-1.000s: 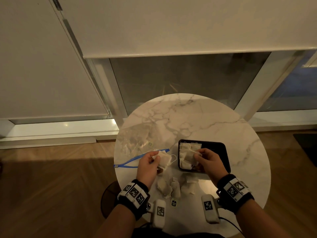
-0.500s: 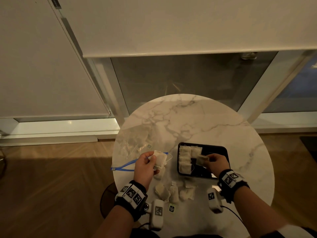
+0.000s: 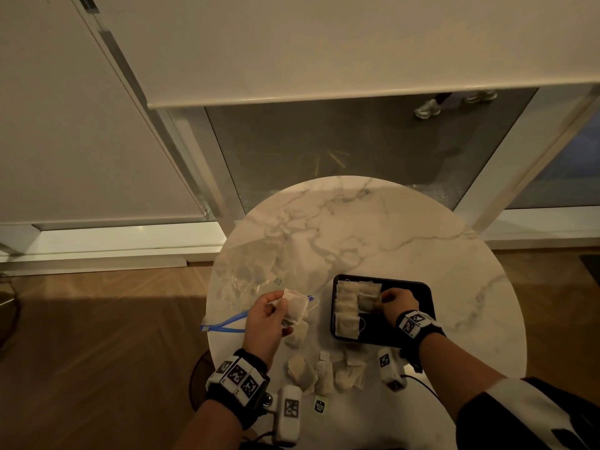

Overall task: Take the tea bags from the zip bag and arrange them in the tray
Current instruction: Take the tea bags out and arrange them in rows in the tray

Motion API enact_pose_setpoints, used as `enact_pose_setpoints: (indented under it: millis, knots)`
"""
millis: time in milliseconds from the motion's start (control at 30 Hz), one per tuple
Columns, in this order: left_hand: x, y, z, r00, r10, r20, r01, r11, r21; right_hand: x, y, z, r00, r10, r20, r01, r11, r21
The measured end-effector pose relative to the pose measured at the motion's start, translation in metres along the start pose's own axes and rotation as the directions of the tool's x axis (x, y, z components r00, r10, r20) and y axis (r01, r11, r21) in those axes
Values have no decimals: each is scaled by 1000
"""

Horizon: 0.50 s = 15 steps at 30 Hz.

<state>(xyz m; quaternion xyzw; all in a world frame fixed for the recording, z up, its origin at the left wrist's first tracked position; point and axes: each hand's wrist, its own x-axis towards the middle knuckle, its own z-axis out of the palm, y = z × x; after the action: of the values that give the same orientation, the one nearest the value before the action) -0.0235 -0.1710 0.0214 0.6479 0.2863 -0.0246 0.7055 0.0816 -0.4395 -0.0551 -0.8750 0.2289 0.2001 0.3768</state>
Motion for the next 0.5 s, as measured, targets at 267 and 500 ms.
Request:
enact_pose_setpoints:
  millis: [267, 500]
  knots:
    - [5, 1, -1, 1000, 3, -5, -3, 1000, 22, 6, -2, 3, 1000, 10, 9, -10, 1000, 25]
    - [6, 3, 6, 1000, 19, 11, -19, 999, 44, 2, -5, -1, 1000, 27, -11, -26, 996, 82]
